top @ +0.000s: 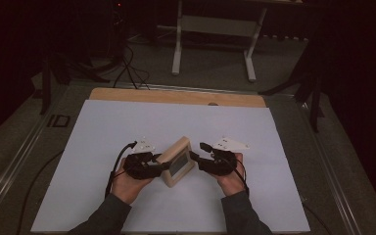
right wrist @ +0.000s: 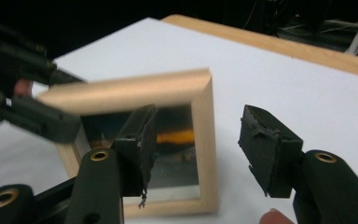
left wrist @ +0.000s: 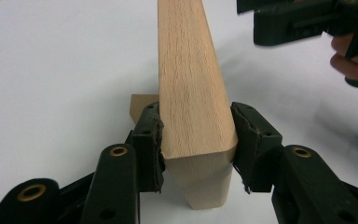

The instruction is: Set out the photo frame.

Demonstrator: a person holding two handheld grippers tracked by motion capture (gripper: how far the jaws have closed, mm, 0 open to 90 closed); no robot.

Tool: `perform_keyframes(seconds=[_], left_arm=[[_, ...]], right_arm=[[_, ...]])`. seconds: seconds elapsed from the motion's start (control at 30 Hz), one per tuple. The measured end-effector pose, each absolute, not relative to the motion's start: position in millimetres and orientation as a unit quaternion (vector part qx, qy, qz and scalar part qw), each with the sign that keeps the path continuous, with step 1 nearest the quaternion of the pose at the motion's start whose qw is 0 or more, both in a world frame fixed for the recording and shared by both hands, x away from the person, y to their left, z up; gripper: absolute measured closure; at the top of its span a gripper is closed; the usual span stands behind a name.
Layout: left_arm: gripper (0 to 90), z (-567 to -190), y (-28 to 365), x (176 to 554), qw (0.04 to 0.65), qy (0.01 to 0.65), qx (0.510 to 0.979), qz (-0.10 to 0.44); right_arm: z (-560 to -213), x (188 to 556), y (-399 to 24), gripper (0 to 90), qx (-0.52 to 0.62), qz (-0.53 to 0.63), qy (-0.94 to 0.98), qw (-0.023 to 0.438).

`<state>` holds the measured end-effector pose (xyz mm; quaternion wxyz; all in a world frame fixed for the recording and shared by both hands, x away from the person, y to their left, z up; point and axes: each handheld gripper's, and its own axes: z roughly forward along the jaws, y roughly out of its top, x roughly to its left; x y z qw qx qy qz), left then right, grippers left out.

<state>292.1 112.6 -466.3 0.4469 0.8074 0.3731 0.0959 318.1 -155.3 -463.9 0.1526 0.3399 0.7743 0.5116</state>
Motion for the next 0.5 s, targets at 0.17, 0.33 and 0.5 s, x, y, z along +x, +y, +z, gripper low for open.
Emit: perform_keyframes(seconds=[0.17, 0.33, 0.5], left_arm=[[58.0, -463.6, 112.4, 292.4, 0.437, 0.365, 0.814, 0.115], [58.3, -463.5, 112.5, 292.4, 0.437, 0.36, 0.815, 0.125], [58.4, -463.7, 109.2, 288.9, 0.435, 0.345, 0.82, 0.138]], right_arm=[[-456.2, 324.3, -147.8, 53.3, 0.344, 0.516, 0.769, 0.158], [-451.1, 330.6, -137.9, 72.9, 0.344, 0.513, 0.767, 0.172], [-448.9, 337.5, -126.3, 89.5, 0.339, 0.505, 0.77, 0.191]])
